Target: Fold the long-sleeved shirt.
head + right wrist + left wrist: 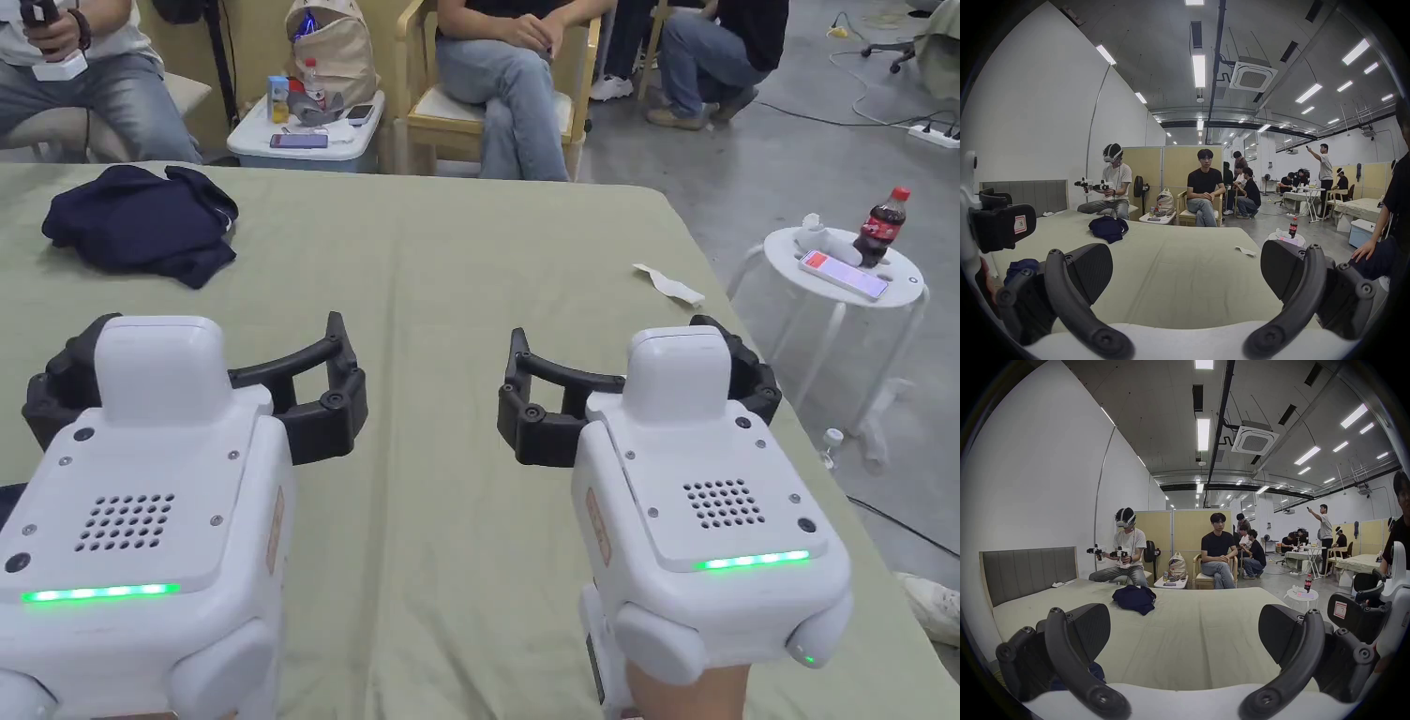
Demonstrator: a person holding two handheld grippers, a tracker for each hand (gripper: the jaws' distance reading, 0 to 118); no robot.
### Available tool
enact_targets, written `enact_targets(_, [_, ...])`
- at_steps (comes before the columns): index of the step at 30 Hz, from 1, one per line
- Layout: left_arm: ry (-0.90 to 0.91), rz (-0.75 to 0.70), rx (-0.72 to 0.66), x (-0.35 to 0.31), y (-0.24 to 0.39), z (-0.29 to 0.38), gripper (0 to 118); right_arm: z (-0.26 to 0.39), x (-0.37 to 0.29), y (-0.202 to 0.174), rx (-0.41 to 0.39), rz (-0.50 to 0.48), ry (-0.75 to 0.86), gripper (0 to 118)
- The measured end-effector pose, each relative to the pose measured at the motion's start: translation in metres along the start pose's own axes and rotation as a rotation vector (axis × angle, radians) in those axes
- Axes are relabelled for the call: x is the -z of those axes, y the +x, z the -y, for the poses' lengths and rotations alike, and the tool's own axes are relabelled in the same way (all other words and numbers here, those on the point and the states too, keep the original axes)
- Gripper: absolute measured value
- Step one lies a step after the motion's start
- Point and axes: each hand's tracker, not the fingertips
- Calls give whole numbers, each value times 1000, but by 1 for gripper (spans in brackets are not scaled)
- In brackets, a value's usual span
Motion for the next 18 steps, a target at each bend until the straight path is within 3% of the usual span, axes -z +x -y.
enact_targets(10, [2, -3, -11, 2, 0, -2, 118, 2, 2, -2, -11, 1, -12, 118])
enact_targets(18, [4, -2, -12, 1, -1, -2, 118, 1, 1, 3, 49, -14, -3, 118])
